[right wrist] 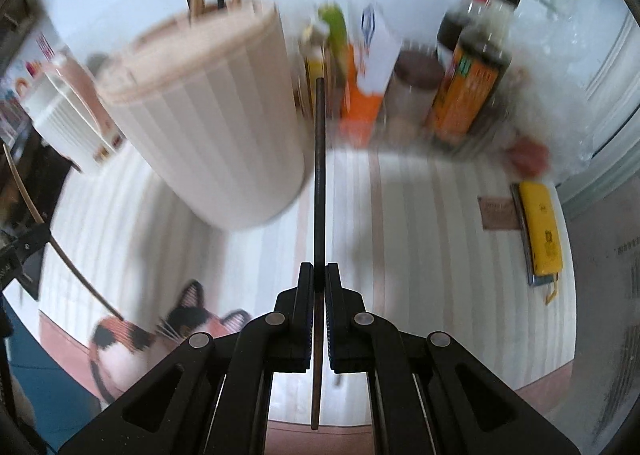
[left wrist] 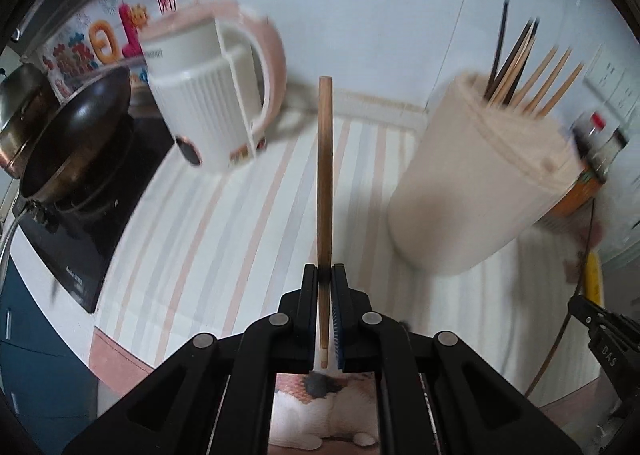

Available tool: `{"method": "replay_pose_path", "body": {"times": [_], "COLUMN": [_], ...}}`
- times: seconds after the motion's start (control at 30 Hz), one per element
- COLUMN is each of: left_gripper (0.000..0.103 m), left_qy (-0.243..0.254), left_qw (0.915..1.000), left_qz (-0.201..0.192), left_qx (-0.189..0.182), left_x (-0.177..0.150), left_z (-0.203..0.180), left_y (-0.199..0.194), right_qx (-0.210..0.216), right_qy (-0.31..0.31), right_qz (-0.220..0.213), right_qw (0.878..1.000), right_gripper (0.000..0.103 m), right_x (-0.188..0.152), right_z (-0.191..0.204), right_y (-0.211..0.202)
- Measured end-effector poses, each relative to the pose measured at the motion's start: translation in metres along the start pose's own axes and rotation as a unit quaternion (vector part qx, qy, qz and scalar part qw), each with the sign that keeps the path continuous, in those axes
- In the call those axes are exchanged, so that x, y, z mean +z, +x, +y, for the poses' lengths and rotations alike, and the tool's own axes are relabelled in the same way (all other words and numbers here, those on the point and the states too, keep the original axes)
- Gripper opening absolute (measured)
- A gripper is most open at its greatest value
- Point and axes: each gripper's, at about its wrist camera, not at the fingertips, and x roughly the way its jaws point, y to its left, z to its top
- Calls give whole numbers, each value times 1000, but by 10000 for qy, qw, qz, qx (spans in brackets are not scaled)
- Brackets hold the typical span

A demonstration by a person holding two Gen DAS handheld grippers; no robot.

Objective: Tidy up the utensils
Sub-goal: 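Lower both chopsticks into the beige holder and open both tools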

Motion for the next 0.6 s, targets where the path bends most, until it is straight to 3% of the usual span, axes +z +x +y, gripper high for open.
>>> {"method": "replay_pose_path", "body": {"times": [0.23,0.47,0.6], "left_gripper": [4,4,4], "left_qy": [-118,-347,-421], "left_qw": [9970,9886,9824], "left_qz": [-731,-1262,-1488], "left_qx": [-211,-748,-1053], "left_x": [34,84,117], "left_z": [-7,-15,-26], "left_y": [-57,-108,-129], "right_qx": [413,1047,1161], "right_qy": [126,403,518], "right_qz": [-693,-1388,-1761], "right_qw": [9967,9839,9761], "right_gripper": [5,5,5], "right_x": [37,99,136], "right_z": [-1,-4,-5], "right_y": [-57,-107,-120]}}
